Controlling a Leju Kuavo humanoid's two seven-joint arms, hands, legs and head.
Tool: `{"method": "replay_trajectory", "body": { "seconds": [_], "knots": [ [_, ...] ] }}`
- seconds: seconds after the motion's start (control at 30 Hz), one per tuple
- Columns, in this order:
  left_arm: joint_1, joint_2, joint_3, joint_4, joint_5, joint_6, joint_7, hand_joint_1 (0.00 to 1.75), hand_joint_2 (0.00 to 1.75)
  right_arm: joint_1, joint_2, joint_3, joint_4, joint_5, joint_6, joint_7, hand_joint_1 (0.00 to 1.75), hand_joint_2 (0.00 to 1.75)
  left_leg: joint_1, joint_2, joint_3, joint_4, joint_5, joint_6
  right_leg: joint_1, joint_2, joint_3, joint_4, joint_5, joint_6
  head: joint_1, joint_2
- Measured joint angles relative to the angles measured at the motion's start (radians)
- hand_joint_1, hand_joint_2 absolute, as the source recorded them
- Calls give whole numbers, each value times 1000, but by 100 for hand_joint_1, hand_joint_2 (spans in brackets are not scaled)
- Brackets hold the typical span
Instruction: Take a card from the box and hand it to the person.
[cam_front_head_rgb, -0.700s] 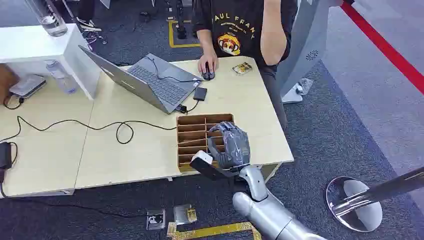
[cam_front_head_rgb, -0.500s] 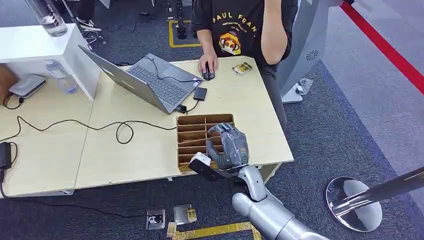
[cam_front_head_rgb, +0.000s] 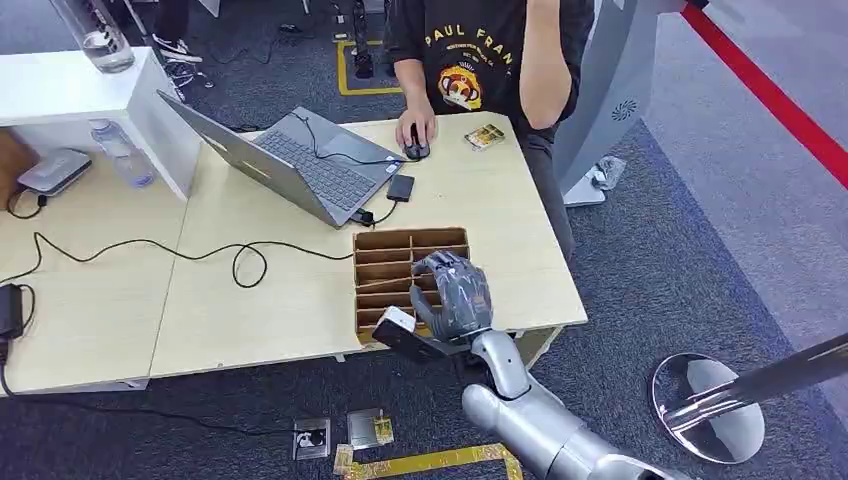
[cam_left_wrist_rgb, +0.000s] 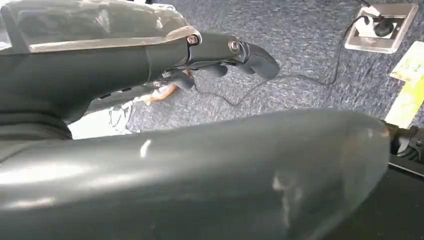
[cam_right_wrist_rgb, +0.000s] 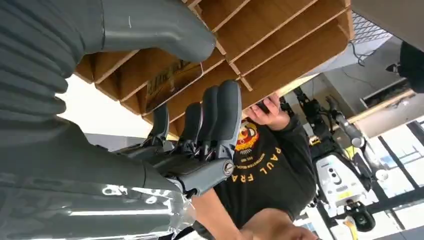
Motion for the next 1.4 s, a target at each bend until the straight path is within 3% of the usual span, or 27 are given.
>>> {"method": "replay_trajectory", "body": {
  "seconds": [0.33, 0.57, 0.8, 1.07, 1.4],
  "knots": [
    [0, 0, 0, 0, 3, 0, -1, 0, 0, -14, -13, -10, 59, -7, 0, 5, 106, 175, 0, 0, 0, 0, 0, 0, 0, 0, 0, 0, 0, 0, 0, 0],
    [0, 0, 0, 0, 4, 0, -1, 0, 0, -14, -23, -23, 76, 4, 0, 14, 96, 175, 0, 0, 0, 0, 0, 0, 0, 0, 0, 0, 0, 0, 0, 0],
    [0, 0, 0, 0, 6, 2, 2, 0, 0, -14, -28, -32, 82, 8, 0, 18, 112, 175, 0, 0, 0, 0, 0, 0, 0, 0, 0, 0, 0, 0, 0, 0],
    [0, 0, 0, 0, 11, 6, 2, 0, 0, -14, -31, -38, 81, 21, 0, 15, 169, 175, 0, 0, 0, 0, 0, 0, 0, 0, 0, 0, 0, 0, 0, 0],
    [0, 0, 0, 0, 14, 7, 2, 0, 0, 2, -33, -59, 57, 47, 0, 12, 175, 175, 0, 0, 0, 0, 0, 0, 0, 0, 0, 0, 0, 0, 0, 0]
  ]
}}
